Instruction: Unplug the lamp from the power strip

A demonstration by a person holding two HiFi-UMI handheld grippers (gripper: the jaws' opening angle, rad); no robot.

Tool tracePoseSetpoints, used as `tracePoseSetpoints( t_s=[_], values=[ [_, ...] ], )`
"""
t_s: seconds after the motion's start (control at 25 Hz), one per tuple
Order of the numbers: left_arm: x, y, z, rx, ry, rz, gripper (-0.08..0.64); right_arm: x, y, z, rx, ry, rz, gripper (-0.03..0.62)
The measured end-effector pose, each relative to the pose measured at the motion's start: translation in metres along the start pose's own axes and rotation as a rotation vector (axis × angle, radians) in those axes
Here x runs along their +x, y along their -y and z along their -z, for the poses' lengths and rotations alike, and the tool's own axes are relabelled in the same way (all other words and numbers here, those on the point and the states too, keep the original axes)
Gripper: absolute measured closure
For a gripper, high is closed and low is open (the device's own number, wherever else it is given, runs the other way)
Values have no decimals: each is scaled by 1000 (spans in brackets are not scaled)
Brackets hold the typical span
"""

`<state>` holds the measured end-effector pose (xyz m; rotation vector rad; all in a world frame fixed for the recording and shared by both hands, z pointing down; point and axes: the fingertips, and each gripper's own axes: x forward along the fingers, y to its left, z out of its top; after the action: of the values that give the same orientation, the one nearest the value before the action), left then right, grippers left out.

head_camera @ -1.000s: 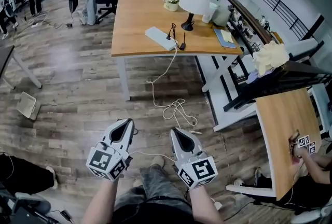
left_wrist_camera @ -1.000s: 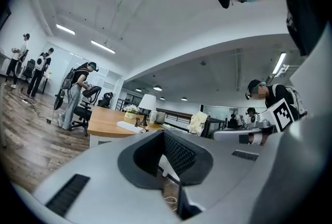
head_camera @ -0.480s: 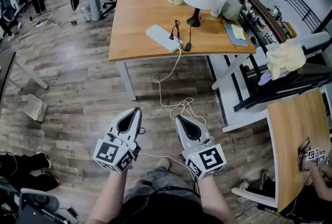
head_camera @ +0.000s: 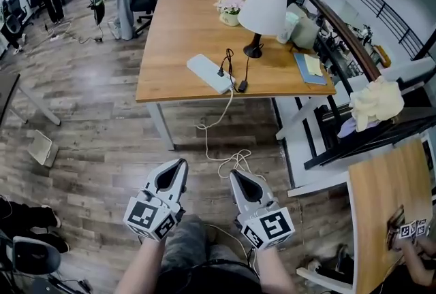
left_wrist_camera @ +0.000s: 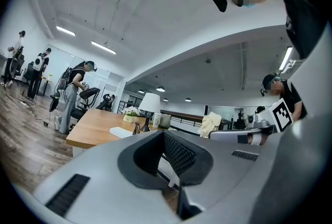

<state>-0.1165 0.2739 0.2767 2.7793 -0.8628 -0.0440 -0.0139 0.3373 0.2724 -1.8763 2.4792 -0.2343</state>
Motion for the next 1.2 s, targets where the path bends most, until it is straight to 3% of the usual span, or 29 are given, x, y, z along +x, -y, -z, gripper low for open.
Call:
tracePoseSetpoints(
  t_s=[0.16, 0.64, 0.96, 1.2],
  values=[
    [11, -4, 2, 20, -13, -6, 566, 6, 10, 4, 38, 5, 10, 584],
    [99, -36, -11, 27, 28, 17, 566, 66, 63, -9, -10, -21, 25, 584],
    [146, -103, -16, -17, 23, 12, 566, 137, 99, -12, -22, -58, 28, 584],
    [184, -139, -22, -28, 11, 50, 566, 189, 114, -15, -27, -81, 29, 584]
  ],
)
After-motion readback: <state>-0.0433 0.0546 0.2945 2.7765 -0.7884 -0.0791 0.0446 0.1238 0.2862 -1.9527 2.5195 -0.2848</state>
